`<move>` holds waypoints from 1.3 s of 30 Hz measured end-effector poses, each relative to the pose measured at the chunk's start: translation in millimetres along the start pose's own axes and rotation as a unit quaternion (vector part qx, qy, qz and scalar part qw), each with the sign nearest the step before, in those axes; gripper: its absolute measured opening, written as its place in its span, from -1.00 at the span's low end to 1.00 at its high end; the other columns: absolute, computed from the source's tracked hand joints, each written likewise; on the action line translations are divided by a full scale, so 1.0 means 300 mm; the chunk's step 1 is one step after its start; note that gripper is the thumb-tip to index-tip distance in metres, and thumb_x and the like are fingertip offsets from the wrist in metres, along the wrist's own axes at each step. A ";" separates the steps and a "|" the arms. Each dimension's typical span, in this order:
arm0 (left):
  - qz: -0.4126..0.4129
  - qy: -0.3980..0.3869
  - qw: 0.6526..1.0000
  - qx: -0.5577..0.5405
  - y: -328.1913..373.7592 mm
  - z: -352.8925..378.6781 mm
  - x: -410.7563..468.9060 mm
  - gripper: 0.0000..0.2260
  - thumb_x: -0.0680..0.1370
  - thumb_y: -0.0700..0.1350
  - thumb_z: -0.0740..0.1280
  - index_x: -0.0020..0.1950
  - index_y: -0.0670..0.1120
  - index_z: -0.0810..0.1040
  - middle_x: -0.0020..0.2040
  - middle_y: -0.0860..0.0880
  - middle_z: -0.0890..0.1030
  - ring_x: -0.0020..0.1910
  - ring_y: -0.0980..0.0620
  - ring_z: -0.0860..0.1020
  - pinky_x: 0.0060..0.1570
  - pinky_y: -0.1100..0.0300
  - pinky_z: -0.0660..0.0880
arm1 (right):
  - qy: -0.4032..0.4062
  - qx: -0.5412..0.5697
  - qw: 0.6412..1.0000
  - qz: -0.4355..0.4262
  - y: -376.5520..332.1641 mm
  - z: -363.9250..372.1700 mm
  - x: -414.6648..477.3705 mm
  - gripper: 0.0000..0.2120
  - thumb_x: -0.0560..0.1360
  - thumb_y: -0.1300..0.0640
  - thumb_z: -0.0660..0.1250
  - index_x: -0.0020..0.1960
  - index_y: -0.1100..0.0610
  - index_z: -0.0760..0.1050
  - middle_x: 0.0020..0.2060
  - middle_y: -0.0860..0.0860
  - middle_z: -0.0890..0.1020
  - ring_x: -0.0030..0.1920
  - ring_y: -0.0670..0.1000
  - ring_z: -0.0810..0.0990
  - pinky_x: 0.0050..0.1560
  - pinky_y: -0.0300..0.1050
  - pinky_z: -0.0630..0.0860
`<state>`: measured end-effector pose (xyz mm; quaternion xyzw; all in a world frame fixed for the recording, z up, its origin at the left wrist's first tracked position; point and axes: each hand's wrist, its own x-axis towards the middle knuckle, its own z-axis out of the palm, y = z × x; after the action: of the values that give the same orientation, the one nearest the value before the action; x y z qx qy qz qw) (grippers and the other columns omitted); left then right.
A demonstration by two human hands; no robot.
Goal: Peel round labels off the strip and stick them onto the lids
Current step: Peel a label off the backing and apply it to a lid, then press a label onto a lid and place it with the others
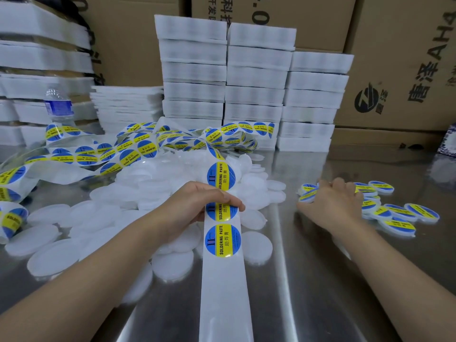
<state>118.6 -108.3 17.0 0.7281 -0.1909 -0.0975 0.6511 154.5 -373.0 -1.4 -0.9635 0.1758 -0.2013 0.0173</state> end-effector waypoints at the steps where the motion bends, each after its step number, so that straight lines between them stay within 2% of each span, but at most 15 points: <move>1: 0.002 -0.001 1.000 0.001 0.000 -0.001 0.000 -0.69 0.54 -0.25 0.22 -0.21 -0.06 0.74 -0.05 -0.04 0.72 -0.07 0.07 0.66 0.00 0.16 0.60 | 0.004 -0.006 1.000 0.004 0.004 0.005 0.004 -0.41 0.40 -0.17 0.28 0.32 0.13 0.39 0.23 0.14 0.40 0.28 0.20 0.30 0.24 0.03 0.23; 6: 0.004 -0.004 1.000 0.008 -0.003 -0.006 0.000 -0.69 0.55 -0.24 0.22 -0.20 -0.04 0.74 -0.04 -0.03 0.71 -0.04 0.06 0.66 0.03 0.15 0.60 | -0.011 -0.047 0.999 0.024 0.024 0.009 0.020 -0.40 0.34 -0.24 0.29 0.23 0.12 0.45 0.20 0.13 0.41 0.25 0.19 0.33 0.21 0.02 0.25; 11: 0.005 -0.001 1.000 0.002 -0.004 -0.003 0.001 -0.70 0.54 -0.25 0.23 -0.20 -0.06 0.74 -0.06 -0.04 0.72 -0.08 0.08 0.66 -0.03 0.19 0.61 | -0.034 -0.057 0.998 0.020 0.038 0.005 0.023 -0.37 0.34 -0.27 0.29 0.28 0.09 0.38 0.22 0.14 0.34 0.26 0.20 0.28 0.21 0.04 0.22; 13: 0.005 0.001 1.000 0.005 -0.004 -0.003 0.002 -0.70 0.54 -0.25 0.23 -0.20 -0.06 0.74 -0.05 -0.04 0.72 -0.08 0.08 0.66 -0.01 0.17 0.60 | -0.027 -0.055 0.998 0.010 0.036 0.003 0.020 -0.40 0.35 -0.24 0.30 0.28 0.06 0.38 0.20 0.13 0.34 0.25 0.20 0.27 0.21 0.04 0.21; 17: 0.004 0.002 1.000 0.011 -0.004 -0.004 0.001 -0.70 0.54 -0.26 0.24 -0.19 -0.04 0.74 -0.05 -0.03 0.72 -0.07 0.07 0.66 -0.02 0.15 0.61 | -0.007 -0.069 0.998 -0.013 0.028 -0.001 0.011 -0.60 0.41 -0.14 0.27 0.20 -0.02 0.47 0.17 0.12 0.37 0.23 0.20 0.29 0.22 0.03 0.22; 21: 0.005 0.014 1.000 0.021 -0.005 -0.003 0.004 -0.74 0.51 -0.23 0.28 -0.19 0.00 0.74 -0.05 -0.02 0.72 -0.02 0.03 0.65 0.07 0.04 0.55 | -0.006 -0.108 0.994 0.002 0.036 -0.011 0.009 -0.65 0.44 -0.02 0.28 0.21 -0.03 0.46 0.18 0.10 0.36 0.23 0.18 0.29 0.23 0.00 0.22; 24: 0.005 0.017 1.000 0.013 -0.003 0.001 0.002 -0.79 0.45 -0.21 0.33 -0.17 0.03 0.74 -0.05 -0.03 0.72 -0.04 0.01 0.65 -0.05 0.12 0.55 | 0.001 -0.086 0.996 -0.010 0.031 -0.023 0.003 -0.65 0.44 0.04 0.29 0.21 0.02 0.46 0.17 0.11 0.37 0.21 0.19 0.30 0.21 -0.01 0.23; 28: 0.001 0.022 1.000 -0.002 -0.002 0.001 0.002 -0.68 0.51 -0.33 0.27 -0.16 0.02 0.73 -0.05 -0.04 0.72 -0.09 0.02 0.66 -0.10 0.16 0.59 | 0.066 0.083 0.990 -0.089 -0.038 -0.059 -0.032 -0.67 0.44 0.00 0.33 0.19 0.02 0.50 0.15 0.08 0.42 0.18 0.16 0.29 0.12 -0.03 0.19; 30: 0.000 0.028 1.000 -0.004 0.000 0.002 0.004 -0.69 0.50 -0.34 0.29 -0.15 0.02 0.72 -0.07 -0.02 0.72 -0.11 0.04 0.66 -0.09 0.15 0.59 | 0.123 0.191 0.960 -0.164 -0.088 -0.089 -0.076 -0.72 0.44 -0.02 0.32 0.13 0.03 0.55 0.04 0.04 0.45 0.13 0.12 0.32 0.09 -0.07 0.19; 32: 0.002 0.033 0.999 -0.013 0.001 0.004 0.007 -0.69 0.49 -0.36 0.29 -0.14 0.02 0.72 -0.14 0.03 0.71 -0.20 0.09 0.65 -0.16 0.19 0.60 | 0.145 0.287 0.908 -0.269 -0.130 -0.130 -0.137 -0.73 0.44 -0.03 0.30 0.06 0.06 0.59 -0.08 -0.01 0.46 0.03 0.05 0.35 0.06 -0.11 0.23; 35: 0.011 0.033 0.999 -0.025 -0.001 0.004 0.009 -0.69 0.49 -0.37 0.29 -0.01 0.01 0.67 -0.19 0.02 0.68 -0.26 0.08 0.64 -0.25 0.23 0.60 | 0.100 0.330 0.843 -0.413 -0.158 -0.174 -0.218 -0.72 0.38 0.01 0.33 0.04 0.10 0.60 -0.15 -0.01 0.49 -0.08 -0.01 0.36 -0.03 -0.14 0.29; 37: 0.015 0.036 0.998 -0.042 -0.003 0.002 0.011 -0.69 0.49 -0.36 0.30 0.05 -0.01 0.64 -0.13 -0.03 0.69 -0.21 0.02 0.67 -0.25 0.22 0.60 | 0.053 0.321 0.829 -0.454 -0.164 -0.181 -0.242 -0.68 0.34 0.04 0.38 0.08 0.08 0.59 -0.14 -0.01 0.49 -0.08 0.02 0.39 -0.02 -0.13 0.33; 39: 0.017 0.043 0.997 -0.064 -0.006 -0.001 0.014 -0.68 0.49 -0.37 0.29 0.07 0.00 0.63 -0.10 -0.05 0.69 -0.19 0.00 0.67 -0.24 0.21 0.61 | 0.011 0.301 0.832 -0.466 -0.165 -0.182 -0.251 -0.62 0.33 -0.01 0.39 0.13 0.02 0.57 -0.11 -0.04 0.47 -0.05 0.01 0.39 0.01 -0.14 0.35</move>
<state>122.7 -109.5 15.8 0.6850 -0.1683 -0.0668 0.7057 84.9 -298.5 25.0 -0.8760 -0.3631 -0.2391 0.2088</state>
